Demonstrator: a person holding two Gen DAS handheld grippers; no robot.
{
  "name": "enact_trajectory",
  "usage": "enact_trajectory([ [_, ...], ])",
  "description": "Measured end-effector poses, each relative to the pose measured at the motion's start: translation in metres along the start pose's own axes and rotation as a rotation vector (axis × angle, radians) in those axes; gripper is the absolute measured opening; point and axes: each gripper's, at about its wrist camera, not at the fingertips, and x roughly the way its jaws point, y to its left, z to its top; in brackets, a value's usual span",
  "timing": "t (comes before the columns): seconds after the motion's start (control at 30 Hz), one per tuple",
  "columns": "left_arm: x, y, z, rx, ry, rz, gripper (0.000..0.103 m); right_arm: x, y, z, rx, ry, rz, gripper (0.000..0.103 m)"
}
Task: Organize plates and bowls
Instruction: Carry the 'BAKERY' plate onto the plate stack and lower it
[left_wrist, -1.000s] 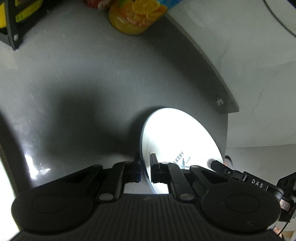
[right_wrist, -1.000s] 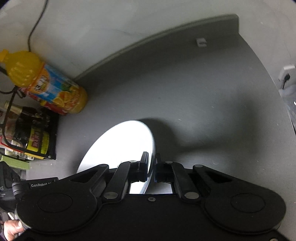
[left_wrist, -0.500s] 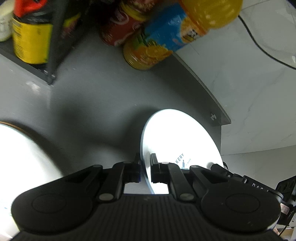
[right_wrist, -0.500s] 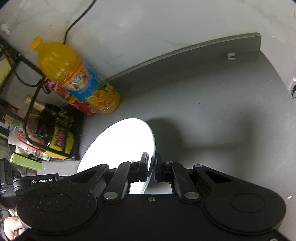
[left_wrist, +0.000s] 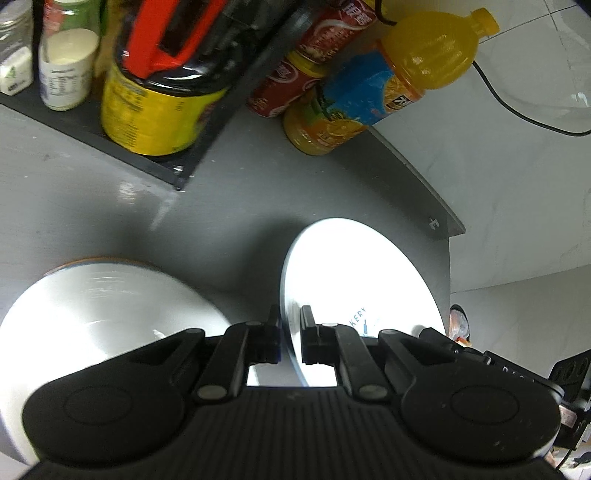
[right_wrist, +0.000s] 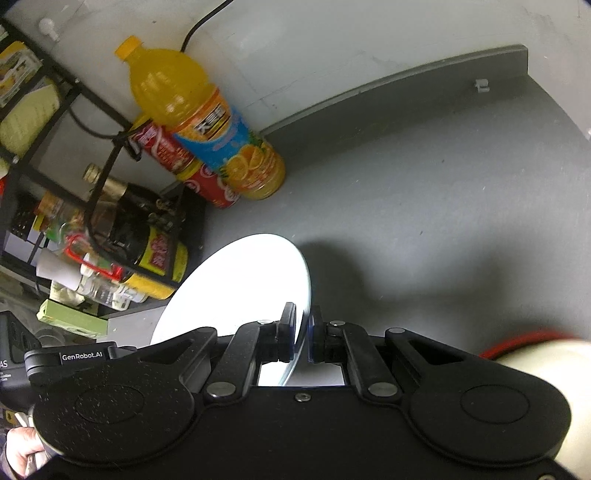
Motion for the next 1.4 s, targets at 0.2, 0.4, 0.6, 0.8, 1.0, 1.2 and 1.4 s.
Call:
enact_trajectory([
  [0.2, -0.018, 0.019, -0.002, 0.018, 0.011, 0.004, 0.007, 0.001, 0.016, -0.021, 0.023, -0.010, 0.001, 0.007],
  [0.4, -0.031, 0.036, -0.006, 0.034, 0.020, 0.011, 0.007, 0.004, 0.030, -0.041, 0.047, -0.012, 0.005, 0.007],
  [0.6, -0.039, 0.052, -0.011, 0.047, 0.032, 0.019, 0.007, 0.007, 0.041, -0.060, 0.057, -0.016, 0.002, 0.007],
  [0.8, -0.044, 0.067, -0.014, 0.055, 0.044, 0.020, 0.007, 0.010, 0.050, -0.075, 0.070, -0.017, -0.005, 0.007],
  [1.0, -0.048, 0.077, -0.017, 0.060, 0.054, 0.022, 0.007, 0.011, 0.054, -0.087, 0.073, -0.019, -0.015, 0.007],
  [1.2, -0.045, 0.089, -0.023, 0.056, 0.078, 0.025, 0.007, 0.016, 0.054, -0.098, 0.082, -0.007, -0.025, 0.007],
  [1.4, -0.043, 0.102, -0.031, 0.045, 0.104, 0.032, 0.007, 0.021, 0.055, -0.109, 0.078, 0.003, -0.033, 0.007],
])
